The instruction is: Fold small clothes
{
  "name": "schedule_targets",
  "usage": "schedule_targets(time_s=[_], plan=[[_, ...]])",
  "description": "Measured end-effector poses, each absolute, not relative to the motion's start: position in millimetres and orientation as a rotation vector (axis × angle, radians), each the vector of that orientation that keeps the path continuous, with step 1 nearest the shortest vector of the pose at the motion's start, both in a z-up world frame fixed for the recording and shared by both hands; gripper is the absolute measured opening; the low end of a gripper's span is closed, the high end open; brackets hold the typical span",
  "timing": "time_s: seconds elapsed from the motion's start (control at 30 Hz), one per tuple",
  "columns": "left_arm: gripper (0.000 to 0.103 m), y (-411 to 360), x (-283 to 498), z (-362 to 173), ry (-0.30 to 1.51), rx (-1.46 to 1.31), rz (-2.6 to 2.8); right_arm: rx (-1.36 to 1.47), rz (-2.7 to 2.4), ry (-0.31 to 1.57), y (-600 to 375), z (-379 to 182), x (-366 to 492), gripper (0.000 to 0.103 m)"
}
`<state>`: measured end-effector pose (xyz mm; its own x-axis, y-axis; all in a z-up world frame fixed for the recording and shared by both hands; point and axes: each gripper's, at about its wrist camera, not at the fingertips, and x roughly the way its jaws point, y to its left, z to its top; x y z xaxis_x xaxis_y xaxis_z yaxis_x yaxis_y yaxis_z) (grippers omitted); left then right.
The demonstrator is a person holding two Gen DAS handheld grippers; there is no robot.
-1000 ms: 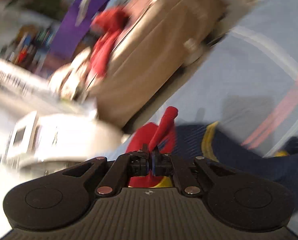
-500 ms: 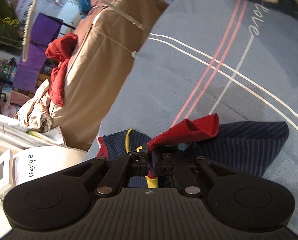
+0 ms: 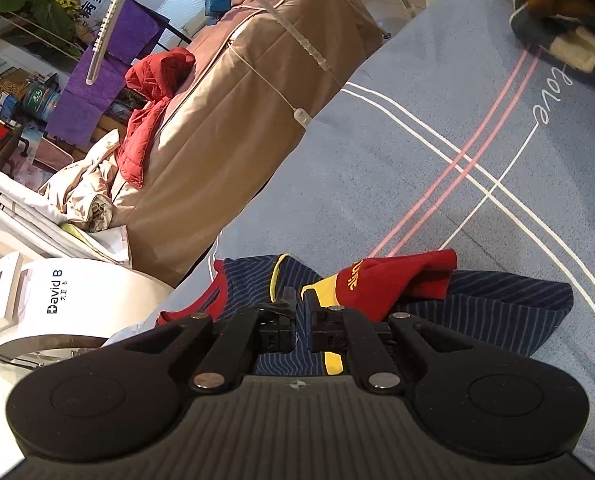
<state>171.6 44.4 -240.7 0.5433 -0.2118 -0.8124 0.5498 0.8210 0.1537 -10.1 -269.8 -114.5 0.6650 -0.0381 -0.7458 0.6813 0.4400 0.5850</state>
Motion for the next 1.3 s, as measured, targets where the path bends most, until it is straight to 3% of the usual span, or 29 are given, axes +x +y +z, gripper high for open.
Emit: schedule_targets(time_s=[0.03,0.07,0.13,0.2,0.27,0.43,0.57,0.63,0.67,0.73,0.8,1.1,1.23,1.3], plan=[[0.027,43.5,176.0,-243.8,0.901,0.412,-0.472,1.03,-0.498,0.739,-270.0,-115.9,-9.8,0.008],[0.024,43.1,180.1,-245.1,0.906,0.4,-0.474,1.031,-0.5,0.745,-269.4,-116.7,-9.8,0.015],[0.02,42.7,187.1,-242.6,0.89,0.385,-0.462,1.035,-0.529,0.749,-270.3,-118.4,-13.5,0.034],[0.017,48.0,198.2,-237.6,0.881,0.326,-0.44,1.056,-0.568,0.75,-274.3,-122.4,-20.9,0.069],[0.016,65.7,214.8,-227.9,0.881,0.193,-0.369,1.062,-0.608,0.761,-277.0,-126.8,-30.1,0.083],[0.016,126.5,236.9,-223.4,0.896,-0.049,-0.2,1.106,-0.645,0.799,-277.0,-141.4,-52.3,0.084],[0.016,153.7,232.6,-233.2,0.897,-0.026,-0.173,1.123,-0.632,0.835,-271.7,-148.3,-58.0,0.088],[0.023,161.6,234.8,-242.8,0.94,-0.064,-0.184,1.122,-0.607,0.862,-267.9,-151.4,-55.0,0.091],[0.034,160.9,235.0,-246.5,0.962,-0.052,-0.182,1.112,-0.596,0.871,-265.4,-152.5,-53.4,0.092],[0.045,160.0,232.8,-246.5,0.954,-0.005,-0.188,1.08,-0.575,0.889,-261.6,-153.7,-47.3,0.098],[0.066,158.5,234.3,-238.9,0.932,0.033,-0.172,1.049,-0.557,0.896,-259.0,-154.0,-40.0,0.099],[0.091,173.4,231.8,-208.2,0.947,0.037,-0.177,0.977,-0.533,0.918,-258.6,-158.9,-17.0,0.103],[0.094,182.9,234.9,-218.8,1.045,0.126,-0.129,1.003,-0.535,0.923,-254.2,-161.6,-21.3,0.103],[0.094,191.3,233.5,-211.2,1.003,0.111,-0.098,1.009,-0.544,0.919,-251.9,-160.5,-24.1,0.103]])
